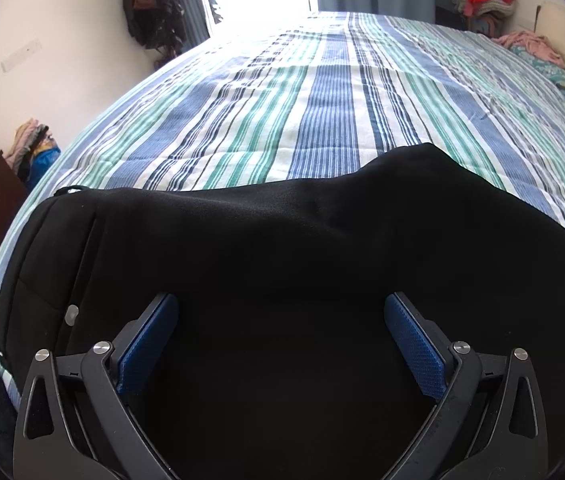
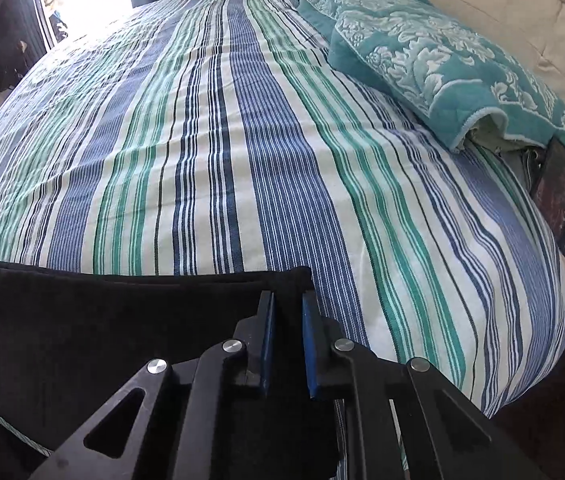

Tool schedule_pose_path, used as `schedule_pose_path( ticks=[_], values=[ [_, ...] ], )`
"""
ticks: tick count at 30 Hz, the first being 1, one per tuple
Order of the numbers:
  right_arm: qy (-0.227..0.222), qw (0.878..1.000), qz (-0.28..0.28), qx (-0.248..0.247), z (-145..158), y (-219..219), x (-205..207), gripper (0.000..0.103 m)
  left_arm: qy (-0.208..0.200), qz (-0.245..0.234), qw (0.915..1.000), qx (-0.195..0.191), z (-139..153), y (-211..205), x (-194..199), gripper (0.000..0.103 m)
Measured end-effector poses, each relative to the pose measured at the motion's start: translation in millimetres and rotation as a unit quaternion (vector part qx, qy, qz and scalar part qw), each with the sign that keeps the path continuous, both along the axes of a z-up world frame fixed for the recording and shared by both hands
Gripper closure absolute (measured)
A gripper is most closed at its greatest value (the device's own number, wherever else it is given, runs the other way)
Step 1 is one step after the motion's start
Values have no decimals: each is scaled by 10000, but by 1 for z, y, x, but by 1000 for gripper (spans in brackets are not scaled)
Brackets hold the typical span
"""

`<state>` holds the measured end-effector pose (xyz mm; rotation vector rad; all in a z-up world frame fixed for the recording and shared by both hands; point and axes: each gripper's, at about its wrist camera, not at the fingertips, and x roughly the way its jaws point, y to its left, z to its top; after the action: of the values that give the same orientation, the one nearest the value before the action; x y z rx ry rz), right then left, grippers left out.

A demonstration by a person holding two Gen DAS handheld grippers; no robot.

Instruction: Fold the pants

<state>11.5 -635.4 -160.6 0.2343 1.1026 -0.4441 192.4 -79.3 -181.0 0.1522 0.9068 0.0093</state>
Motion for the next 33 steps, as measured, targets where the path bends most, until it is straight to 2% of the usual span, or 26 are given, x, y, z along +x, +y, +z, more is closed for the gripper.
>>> schedule_pose_path(
  ticks=[2,4,8,9,10,11,14,16,17,21,23,24,27,28,29,30,31,33],
  values=[
    [-410,9990,-27,-155,17,3,-4,90,-24,5,10000,9,0,0,0,0],
    [-581,9979,-86,-257,20,5,-2,90,-48,11,10000,44,0,-1,-1,0],
    [-81,9992,-377,110,-17,-3,2,87,-34,20,10000,49,0,-1,-1,0],
    [-201,9987,-442,182,-18,-6,-2,80,-31,18,10000,38,1,-1,0,0],
    [-331,9976,-555,249,-15,-10,-7,65,-37,16,10000,35,0,-1,-1,0],
    [-462,9959,-678,368,-11,-16,-13,58,-53,15,10000,39,0,-1,-1,0],
    [-986,9847,-814,1183,-3,-38,-34,56,-122,19,9999,75,-1,-2,-3,0],
    [-1135,9723,-840,1863,-7,-50,-43,56,-147,20,9998,103,-1,-3,-3,0],
    [-1092,9698,-813,2022,-11,-50,-46,56,-147,22,9998,106,-1,-3,-3,0],
    [-721,9716,-639,2163,-30,-48,-50,56,-130,28,9999,89,0,-2,-3,0],
    [-838,9698,-597,2213,-33,-46,-53,56,-139,28,9998,104,0,-2,-3,0],
    [-939,9646,-616,2385,-35,-48,-54,54,-144,31,9998,113,0,-2,-3,0],
    [-1120,9382,-429,3247,-46,-45,-52,50,-152,33,9998,122,0,-2,-3,0],
    [-1117,9323,-290,3427,-48,-41,-50,50,-151,33,9998,121,0,-2,-4,0],
    [-1074,9317,-243,3461,-50,-39,-48,51,-152,34,9998,122,0,-2,-4,0],
    [-1038,9322,-325,3453,-52,-39,-48,56,-153,34,9998,122,0,-2,-4,0],
    [-1016,9296,-507,3508,-55,-42,-51,68,-151,34,9998,120,0,-2,-3,0],
    [-1006,9257,-747,3568,-56,-45,-54,79,-148,34,9998,109,0,-2,-4,0]
  ],
)
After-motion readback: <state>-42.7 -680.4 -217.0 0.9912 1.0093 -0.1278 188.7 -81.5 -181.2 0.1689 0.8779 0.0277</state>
